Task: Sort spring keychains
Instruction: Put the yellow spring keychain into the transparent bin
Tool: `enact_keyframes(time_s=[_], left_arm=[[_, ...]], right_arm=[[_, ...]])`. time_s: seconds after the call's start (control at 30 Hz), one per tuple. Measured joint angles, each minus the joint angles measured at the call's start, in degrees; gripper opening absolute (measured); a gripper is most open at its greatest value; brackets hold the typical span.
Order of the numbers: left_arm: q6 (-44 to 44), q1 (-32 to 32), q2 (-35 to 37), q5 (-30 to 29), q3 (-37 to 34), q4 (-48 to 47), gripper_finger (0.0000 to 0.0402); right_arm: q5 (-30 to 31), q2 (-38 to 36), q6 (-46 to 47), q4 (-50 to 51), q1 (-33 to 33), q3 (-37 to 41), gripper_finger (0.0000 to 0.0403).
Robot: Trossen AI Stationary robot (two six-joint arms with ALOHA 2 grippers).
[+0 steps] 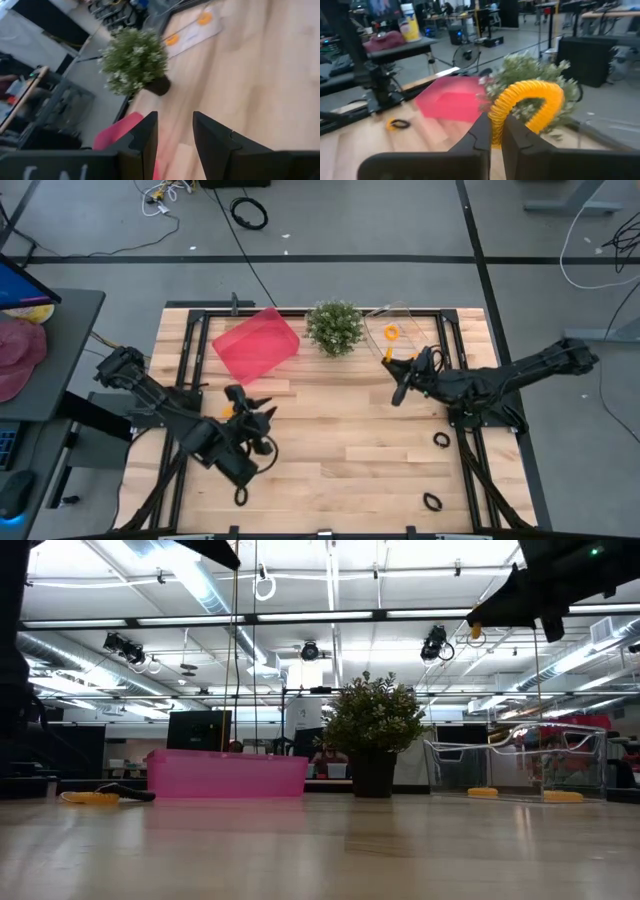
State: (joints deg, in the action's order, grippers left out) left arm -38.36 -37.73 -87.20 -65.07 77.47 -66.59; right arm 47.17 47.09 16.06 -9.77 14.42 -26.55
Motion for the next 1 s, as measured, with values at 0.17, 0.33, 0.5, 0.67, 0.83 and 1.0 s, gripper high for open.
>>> enact_keyframes(time_s=[0.17,0.33,0.5,0.67,0.83,1.0], left_arm=[[0.0,4.0,0.0,-3.3,-1.8,-1.4,0.0126],[-2.8,7.5,1.7,-8.9,-5.3,-1.5,0.0126],[-7.3,10.3,7.6,-10.7,-10.3,-1.0,0.0126],[-10.5,11.2,15.7,-10.9,-17.0,0.8,0.0126],[-9.6,11.3,24.4,-9.3,-22.4,6.2,0.0126],[-2.5,11.3,30.8,-4.3,-26.0,16.5,0.0126]], right_arm=[[-0.1,-0.8,-3.1,-0.1,-3.6,0.0,0.0016],[-1.5,-0.8,-4.6,-0.1,-7.8,0.0,0.0016],[-4.1,-0.8,-4.8,0.0,-11.9,0.0,0.0016],[-6.1,-0.8,-5.4,0.0,-15.3,0.0,0.0016],[-6.2,-0.8,-5.6,-0.1,-17.7,0.0,0.0016],[-6.1,-0.8,-5.6,-0.1,-20.0,0.0,0.0023]])
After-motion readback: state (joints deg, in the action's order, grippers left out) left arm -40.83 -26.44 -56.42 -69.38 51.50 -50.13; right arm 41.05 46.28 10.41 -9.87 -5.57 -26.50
